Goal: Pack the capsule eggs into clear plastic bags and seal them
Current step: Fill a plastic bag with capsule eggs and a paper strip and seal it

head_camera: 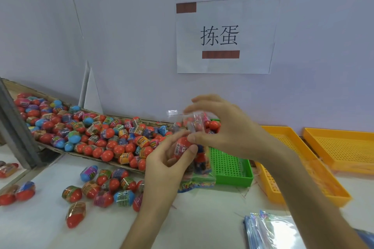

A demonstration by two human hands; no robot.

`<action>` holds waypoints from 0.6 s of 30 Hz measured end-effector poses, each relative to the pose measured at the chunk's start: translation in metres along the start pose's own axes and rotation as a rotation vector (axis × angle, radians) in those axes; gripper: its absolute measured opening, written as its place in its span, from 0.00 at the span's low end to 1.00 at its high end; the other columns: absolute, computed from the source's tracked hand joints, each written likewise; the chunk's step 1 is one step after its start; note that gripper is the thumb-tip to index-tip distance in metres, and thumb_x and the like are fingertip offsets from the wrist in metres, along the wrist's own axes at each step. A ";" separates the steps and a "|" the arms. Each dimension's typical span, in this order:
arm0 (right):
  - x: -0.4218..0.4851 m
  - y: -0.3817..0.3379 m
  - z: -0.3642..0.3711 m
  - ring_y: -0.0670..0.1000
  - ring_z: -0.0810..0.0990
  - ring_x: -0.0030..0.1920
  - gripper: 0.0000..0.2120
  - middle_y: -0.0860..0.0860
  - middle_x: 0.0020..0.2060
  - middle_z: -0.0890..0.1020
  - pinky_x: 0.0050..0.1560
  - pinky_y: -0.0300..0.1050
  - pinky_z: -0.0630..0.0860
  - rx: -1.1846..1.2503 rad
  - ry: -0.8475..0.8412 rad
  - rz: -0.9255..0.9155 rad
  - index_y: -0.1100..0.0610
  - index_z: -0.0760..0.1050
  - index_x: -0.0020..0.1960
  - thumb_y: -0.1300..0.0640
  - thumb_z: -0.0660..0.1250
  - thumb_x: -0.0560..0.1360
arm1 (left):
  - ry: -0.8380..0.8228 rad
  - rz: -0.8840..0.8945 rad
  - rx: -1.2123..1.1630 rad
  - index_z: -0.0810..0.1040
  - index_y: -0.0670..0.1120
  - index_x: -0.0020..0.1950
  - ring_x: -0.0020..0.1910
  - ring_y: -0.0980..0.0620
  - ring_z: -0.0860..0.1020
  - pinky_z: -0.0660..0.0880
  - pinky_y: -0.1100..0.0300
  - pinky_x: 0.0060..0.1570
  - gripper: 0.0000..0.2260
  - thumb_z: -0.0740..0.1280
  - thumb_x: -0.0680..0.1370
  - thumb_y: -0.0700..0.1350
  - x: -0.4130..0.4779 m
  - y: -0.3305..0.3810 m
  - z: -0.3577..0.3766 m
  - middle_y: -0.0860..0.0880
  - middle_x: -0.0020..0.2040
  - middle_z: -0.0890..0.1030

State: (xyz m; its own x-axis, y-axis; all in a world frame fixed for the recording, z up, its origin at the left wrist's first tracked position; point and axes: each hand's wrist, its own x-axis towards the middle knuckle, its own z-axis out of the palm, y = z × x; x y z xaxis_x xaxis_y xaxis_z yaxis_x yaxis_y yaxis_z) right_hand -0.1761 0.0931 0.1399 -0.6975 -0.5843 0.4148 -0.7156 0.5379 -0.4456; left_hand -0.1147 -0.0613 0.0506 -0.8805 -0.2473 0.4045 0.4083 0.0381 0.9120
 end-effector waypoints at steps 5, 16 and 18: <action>-0.002 0.013 -0.007 0.39 0.81 0.55 0.35 0.40 0.60 0.79 0.55 0.40 0.77 0.353 -0.035 0.209 0.40 0.66 0.70 0.34 0.72 0.66 | 0.010 -0.041 -0.067 0.85 0.53 0.54 0.47 0.55 0.85 0.79 0.66 0.40 0.12 0.75 0.70 0.50 0.001 0.001 -0.005 0.52 0.49 0.87; 0.002 0.015 0.007 0.54 0.86 0.46 0.09 0.51 0.42 0.87 0.46 0.51 0.85 0.549 0.057 0.273 0.50 0.85 0.46 0.62 0.68 0.79 | -0.009 -0.101 -0.096 0.84 0.55 0.53 0.50 0.53 0.85 0.81 0.59 0.47 0.11 0.77 0.72 0.54 -0.001 0.003 -0.003 0.51 0.50 0.87; 0.001 0.014 0.008 0.51 0.87 0.45 0.12 0.50 0.42 0.87 0.41 0.46 0.85 0.554 0.071 0.286 0.51 0.85 0.47 0.64 0.66 0.78 | 0.059 -0.126 -0.093 0.85 0.56 0.50 0.49 0.56 0.84 0.80 0.60 0.46 0.11 0.75 0.71 0.58 -0.002 0.003 -0.001 0.53 0.48 0.87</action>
State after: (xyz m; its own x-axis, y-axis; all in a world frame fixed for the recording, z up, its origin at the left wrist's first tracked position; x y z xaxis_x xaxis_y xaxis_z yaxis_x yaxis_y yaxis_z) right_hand -0.1867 0.0953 0.1280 -0.8728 -0.4119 0.2618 -0.3881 0.2606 -0.8840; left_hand -0.1114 -0.0621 0.0524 -0.9115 -0.3011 0.2803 0.3186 -0.0855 0.9440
